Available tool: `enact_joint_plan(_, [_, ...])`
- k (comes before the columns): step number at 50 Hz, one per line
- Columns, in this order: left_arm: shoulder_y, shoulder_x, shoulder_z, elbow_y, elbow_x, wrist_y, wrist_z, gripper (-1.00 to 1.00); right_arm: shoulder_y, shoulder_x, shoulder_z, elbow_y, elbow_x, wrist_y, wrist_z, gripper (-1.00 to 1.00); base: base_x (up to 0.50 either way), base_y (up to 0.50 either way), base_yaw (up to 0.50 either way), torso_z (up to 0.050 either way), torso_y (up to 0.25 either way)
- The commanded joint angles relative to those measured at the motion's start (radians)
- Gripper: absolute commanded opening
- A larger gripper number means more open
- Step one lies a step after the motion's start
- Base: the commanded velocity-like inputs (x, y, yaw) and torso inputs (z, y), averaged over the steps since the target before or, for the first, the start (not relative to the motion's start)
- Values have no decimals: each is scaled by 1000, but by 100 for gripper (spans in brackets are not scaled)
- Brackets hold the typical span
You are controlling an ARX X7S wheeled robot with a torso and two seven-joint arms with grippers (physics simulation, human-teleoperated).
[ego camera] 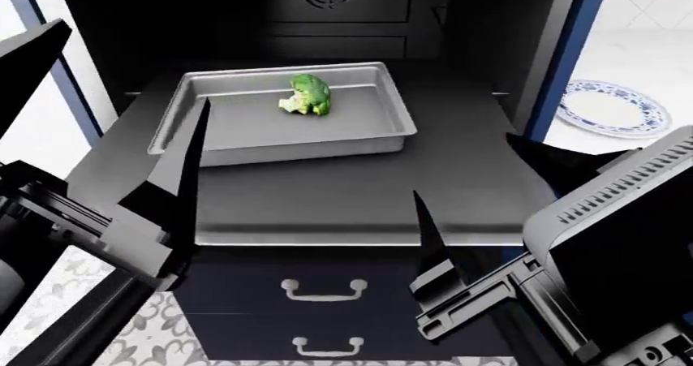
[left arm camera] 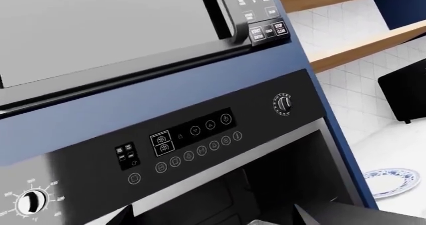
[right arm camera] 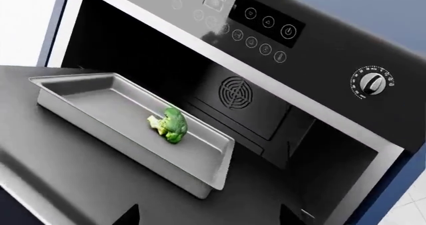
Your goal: Pick the broccoli from the top rack in the oven and place it on the plate on the counter.
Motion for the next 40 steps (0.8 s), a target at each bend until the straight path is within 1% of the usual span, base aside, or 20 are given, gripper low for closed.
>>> enact_joint_plan(1, [11,-2,10,1,26,15,-7,100,4,1,-6,-2,-4,-3,-3,100,-1,500,0,0,0])
enact_joint_plan(6, [16,-7,14,5,35,22,-7,100,3,3,-6,-3,-5,-6,-4,100,-1,500,0,0,0])
enact_joint_plan(14, [22,-9,21,2,43,35,-10,100,-19,-1,35,-10,-20,-11,-31,100,-1,478,0,0,0])
enact_joint_plan(26, [30,-19,28,-1,47,51,-13,100,-19,-9,80,-20,-19,-41,-47,100,8,0,0,0,0])
enact_joint_plan(28, [22,-22,30,-3,35,49,-23,100,-30,-14,100,-26,-25,-41,-60,100,299,1,0,0,0])
enact_joint_plan(40, [18,-30,40,-4,38,60,-27,100,-28,-11,97,-22,-20,-30,-51,100,307,1,0,0,0])
